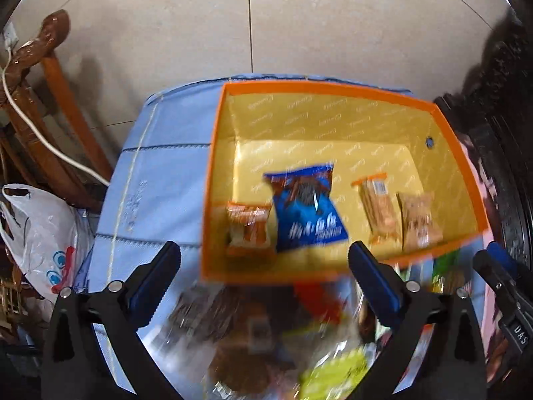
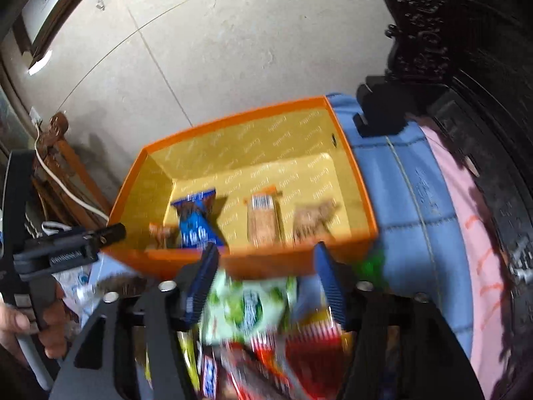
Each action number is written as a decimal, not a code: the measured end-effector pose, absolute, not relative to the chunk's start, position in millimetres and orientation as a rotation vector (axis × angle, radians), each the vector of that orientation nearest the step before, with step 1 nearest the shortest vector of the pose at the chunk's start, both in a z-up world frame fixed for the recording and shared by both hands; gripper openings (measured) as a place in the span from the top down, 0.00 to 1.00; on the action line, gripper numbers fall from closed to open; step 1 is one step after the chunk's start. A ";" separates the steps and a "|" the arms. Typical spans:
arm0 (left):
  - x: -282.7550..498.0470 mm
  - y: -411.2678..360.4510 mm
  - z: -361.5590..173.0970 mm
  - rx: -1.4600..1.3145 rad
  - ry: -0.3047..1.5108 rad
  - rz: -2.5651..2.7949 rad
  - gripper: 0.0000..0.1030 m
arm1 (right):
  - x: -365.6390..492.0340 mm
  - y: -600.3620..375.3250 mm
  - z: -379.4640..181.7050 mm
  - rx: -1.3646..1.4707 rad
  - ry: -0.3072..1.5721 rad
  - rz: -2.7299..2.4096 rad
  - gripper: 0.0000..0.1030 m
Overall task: Organize snacks
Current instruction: 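Drop both packs into the orange box, opening both tools, then grasp the round pastry pack with the left tool while the right tool grasps the white candy bag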
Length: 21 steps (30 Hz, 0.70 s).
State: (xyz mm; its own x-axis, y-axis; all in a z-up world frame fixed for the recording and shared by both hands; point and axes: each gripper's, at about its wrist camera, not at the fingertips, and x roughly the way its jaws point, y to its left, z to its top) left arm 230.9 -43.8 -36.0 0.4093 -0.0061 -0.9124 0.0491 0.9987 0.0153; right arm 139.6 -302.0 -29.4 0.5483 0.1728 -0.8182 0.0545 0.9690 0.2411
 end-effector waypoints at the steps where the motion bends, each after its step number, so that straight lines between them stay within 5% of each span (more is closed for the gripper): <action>1: 223.6 -39.5 -34.2 0.044 1.147 -0.037 0.04 | 132.1 -302.7 -30.0 0.249 0.997 0.067 0.38; 21: 52.2 15.4 -91.2 0.099 1.324 -0.088 0.04 | -10.1 -277.0 -76.2 0.293 1.209 0.070 0.32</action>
State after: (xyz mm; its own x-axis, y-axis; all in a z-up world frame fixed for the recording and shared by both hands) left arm 52.2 15.4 -91.2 0.2425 -0.0076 -0.9701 0.1204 0.9925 0.0224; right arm -10.1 -277.0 -76.2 0.3564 0.2085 -0.9108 0.1019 0.9603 0.2597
